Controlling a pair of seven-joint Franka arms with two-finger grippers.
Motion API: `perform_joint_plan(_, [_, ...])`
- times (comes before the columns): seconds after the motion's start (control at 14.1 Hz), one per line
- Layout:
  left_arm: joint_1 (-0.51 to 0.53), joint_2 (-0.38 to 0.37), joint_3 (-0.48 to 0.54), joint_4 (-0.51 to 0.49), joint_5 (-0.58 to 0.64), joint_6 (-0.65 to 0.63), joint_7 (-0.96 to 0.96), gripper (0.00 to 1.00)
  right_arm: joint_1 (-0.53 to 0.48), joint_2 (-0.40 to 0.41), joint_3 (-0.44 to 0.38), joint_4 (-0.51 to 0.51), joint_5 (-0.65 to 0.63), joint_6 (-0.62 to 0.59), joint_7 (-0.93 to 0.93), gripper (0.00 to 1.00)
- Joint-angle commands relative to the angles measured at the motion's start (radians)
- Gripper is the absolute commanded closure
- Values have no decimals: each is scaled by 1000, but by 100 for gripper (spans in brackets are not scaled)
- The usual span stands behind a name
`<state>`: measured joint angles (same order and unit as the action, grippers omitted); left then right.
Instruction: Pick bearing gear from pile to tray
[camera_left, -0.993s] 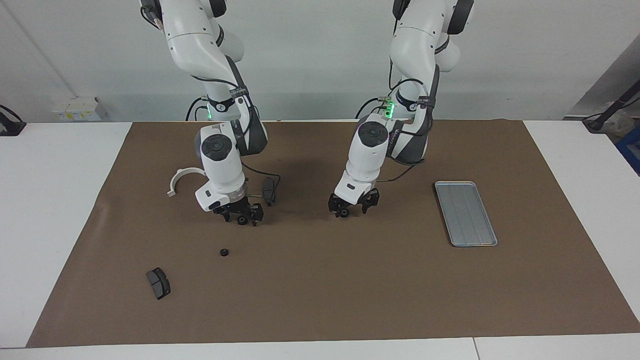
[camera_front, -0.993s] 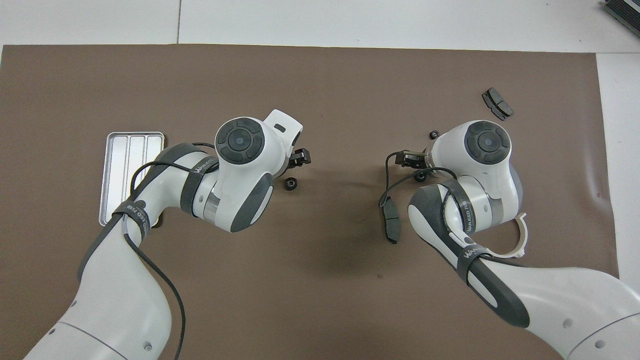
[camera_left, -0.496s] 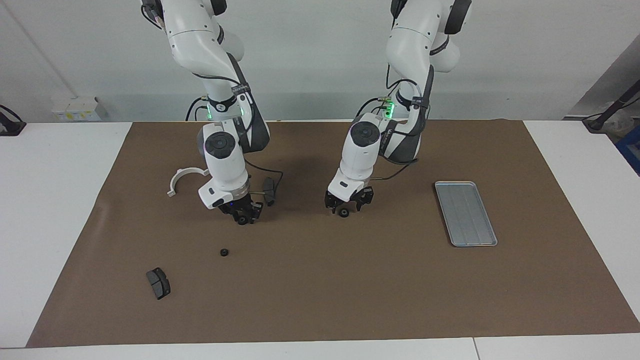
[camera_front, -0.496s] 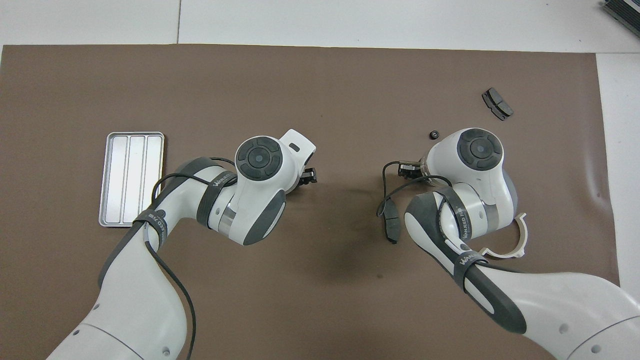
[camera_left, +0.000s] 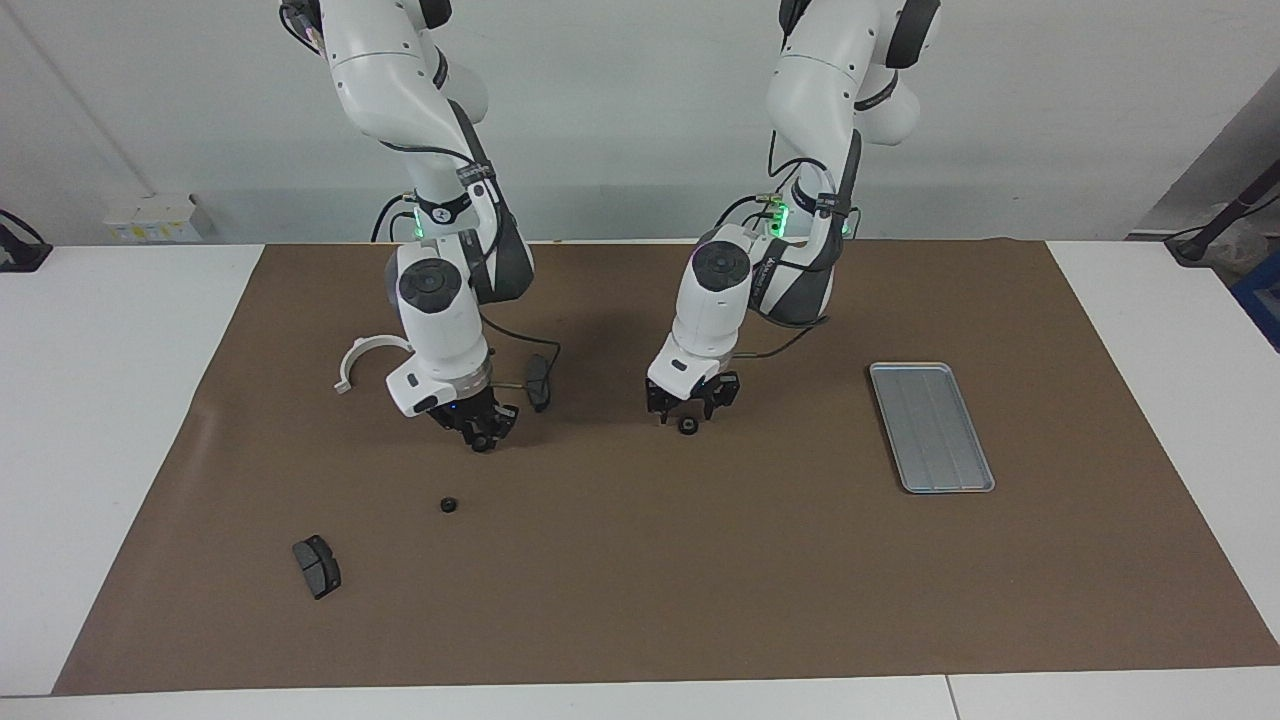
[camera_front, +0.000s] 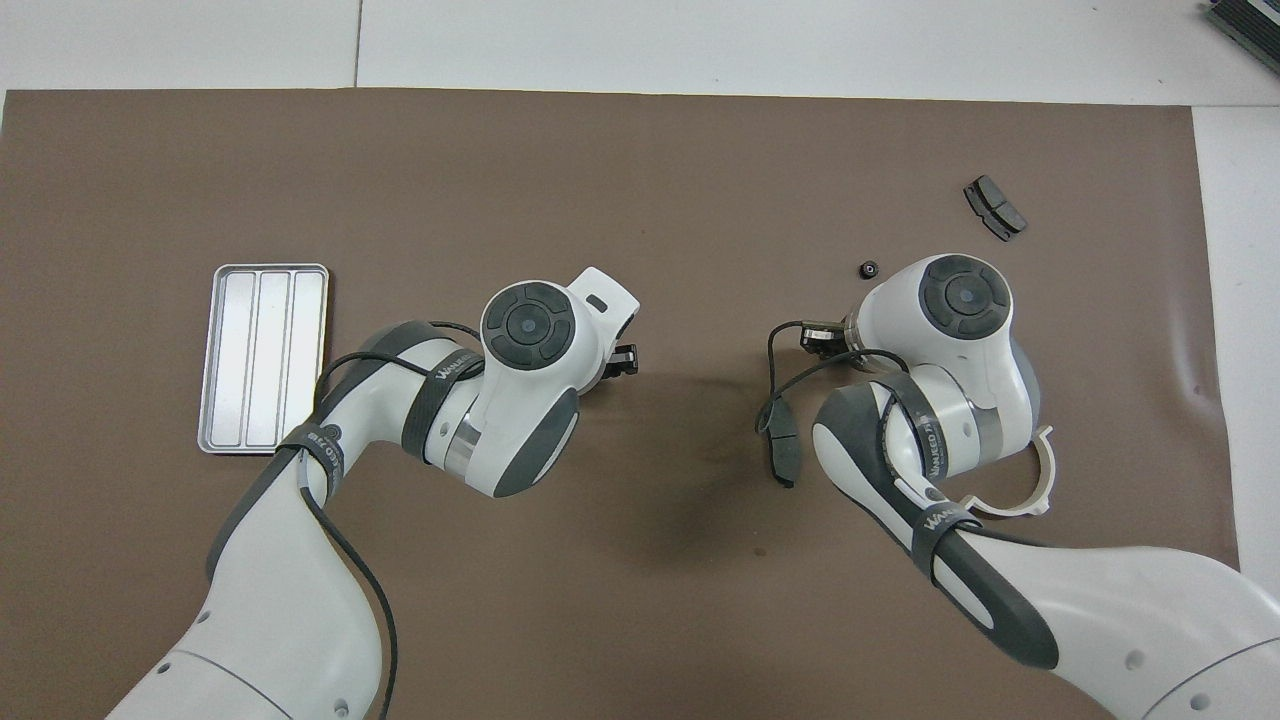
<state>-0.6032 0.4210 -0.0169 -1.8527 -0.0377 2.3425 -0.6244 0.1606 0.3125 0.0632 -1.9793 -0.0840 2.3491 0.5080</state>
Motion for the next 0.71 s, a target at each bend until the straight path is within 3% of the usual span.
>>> perform_joint_plan(0.0, [-16,-5,15,-23,-14,27,20,30,-30,-12,7,37,4,-31,-20,97])
perform_joint_plan(0.64, [-26,2,18,-43,-14,77,20,42,-39,7,9,108,4,-19,-20,97])
